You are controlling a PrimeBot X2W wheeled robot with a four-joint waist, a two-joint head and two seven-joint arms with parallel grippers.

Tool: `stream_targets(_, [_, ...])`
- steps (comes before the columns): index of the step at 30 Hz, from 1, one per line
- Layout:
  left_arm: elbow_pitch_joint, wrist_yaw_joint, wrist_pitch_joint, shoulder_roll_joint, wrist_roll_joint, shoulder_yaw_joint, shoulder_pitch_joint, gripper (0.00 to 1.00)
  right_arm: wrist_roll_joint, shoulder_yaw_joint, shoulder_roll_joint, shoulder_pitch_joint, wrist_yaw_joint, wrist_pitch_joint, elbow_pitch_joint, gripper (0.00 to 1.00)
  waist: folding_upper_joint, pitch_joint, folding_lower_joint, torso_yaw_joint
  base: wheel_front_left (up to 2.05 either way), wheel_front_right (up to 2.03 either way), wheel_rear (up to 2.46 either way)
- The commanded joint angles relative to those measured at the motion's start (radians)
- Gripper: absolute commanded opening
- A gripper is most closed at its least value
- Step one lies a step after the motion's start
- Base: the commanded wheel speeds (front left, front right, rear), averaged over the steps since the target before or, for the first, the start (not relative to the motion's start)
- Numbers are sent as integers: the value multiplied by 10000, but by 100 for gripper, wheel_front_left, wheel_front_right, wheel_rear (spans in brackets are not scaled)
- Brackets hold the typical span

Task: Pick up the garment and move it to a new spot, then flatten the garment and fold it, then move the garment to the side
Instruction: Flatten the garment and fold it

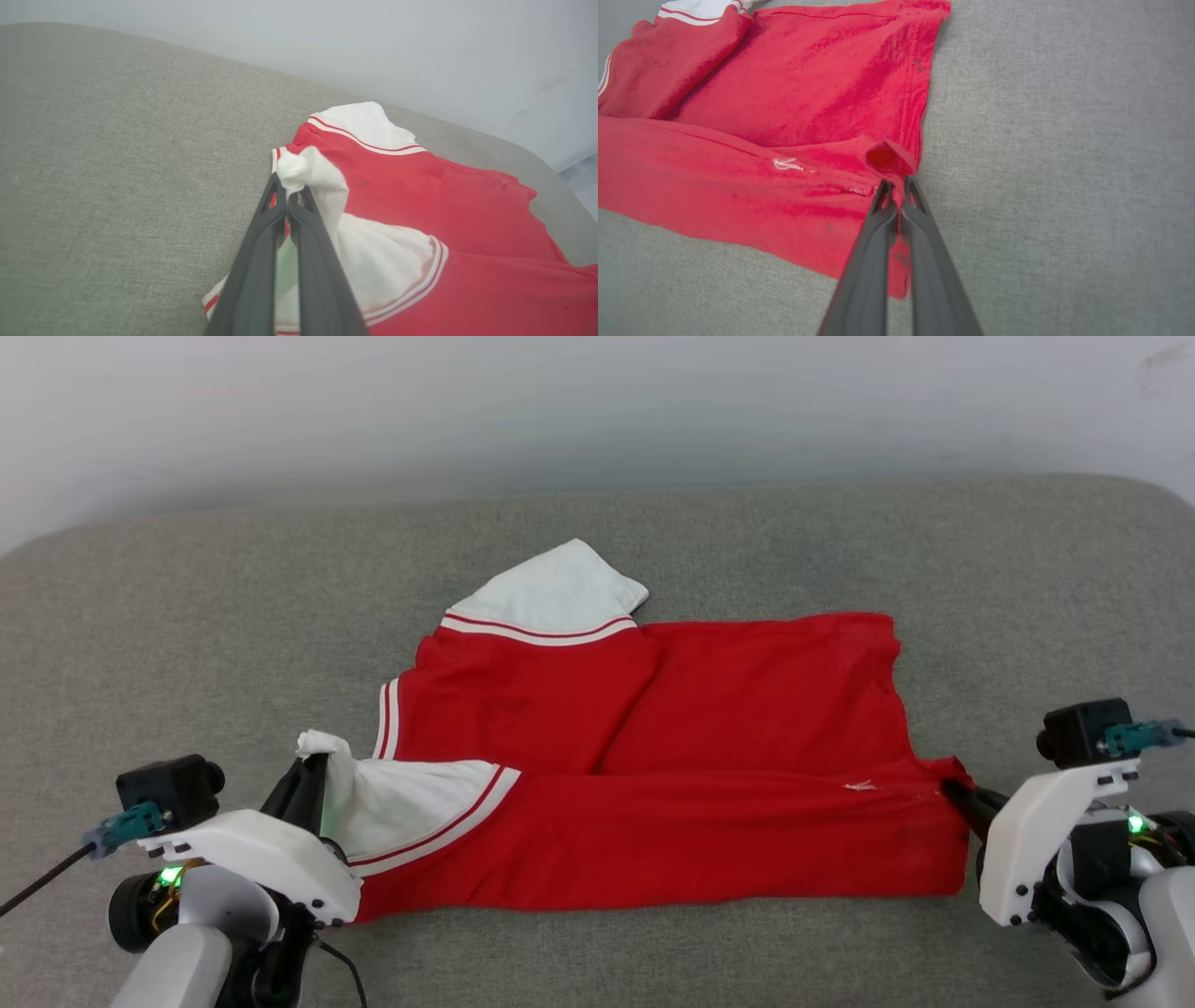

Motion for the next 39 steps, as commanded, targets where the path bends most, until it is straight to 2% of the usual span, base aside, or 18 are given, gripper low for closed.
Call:
stream_targets(1, [197,-92,-92,-75,-35,-19,-199,0,55,79,-5,-234,-11,-79,118,0,0,331,-2,-43,0,0,0])
stream_targets(9, [2300,-778,151,-539,-385,-379,-1098,0,320,1056,-74,-1232,-9,-786,1730,0,0,896,-2,-102,0,0,0])
stream_targets(10, [2534,-892,284,-581,-431,-466,-1136,0,397,1181,-77,-1282,-9,-880,1944,15,0,907,-2,-95,0,0,0])
stream_targets(11, [2699,-1011,337,-621,-458,-526,-1207,0,431,1280,-103,-1349,-9,-1015,2131,39,0,912,-2,-86,0,0,0])
stream_targets(12, [2837,-1097,327,-655,-499,-551,-1297,4,471,1409,-126,-1425,-9,-1184,2264,89,0,912,-2,-76,0,0,0])
stream_targets(13, [2997,-1186,309,-697,-513,-582,-1351,35,583,1504,-137,-1453,-9,-1390,2386,100,0,894,-2,-53,0,0,0])
stream_targets(14, [3132,-1260,288,-724,-527,-611,-1373,50,624,1582,-187,-1466,-9,-1636,2477,100,0,864,-2,-33,0,0,0])
stream_targets(15, [3242,-1325,243,-739,-543,-613,-1390,80,661,1670,-232,-1463,-9,-1854,2550,100,0,816,-2,-13,0,0,0])
stream_targets(16, [3348,-1358,212,-743,-569,-607,-1421,100,745,1757,-246,-1444,-11,-2069,2588,100,0,751,-2,3,0,0,0])
stream_targets(22, [3515,-1594,41,-463,-631,-461,-1356,100,843,2191,-582,-1186,-11,-3731,2306,100,0,98,-2,-56,0,0,0])
stream_targets(28, [2928,-1639,711,333,-673,-419,-1103,100,89,2152,-784,-812,-9,-5411,1653,100,0,-693,-2,-235,0,0,0])
stream_targets(33, [1951,-1545,2052,1235,-789,-510,-918,100,-969,1431,-491,-176,-9,-6349,868,100,0,-1114,-2,-435,0,0,0])
stream_targets(39, [1069,-1396,4178,2266,-1223,-696,-675,100,-1691,623,142,805,-9,-6350,-491,100,0,-1191,-2,-800,0,0,0])
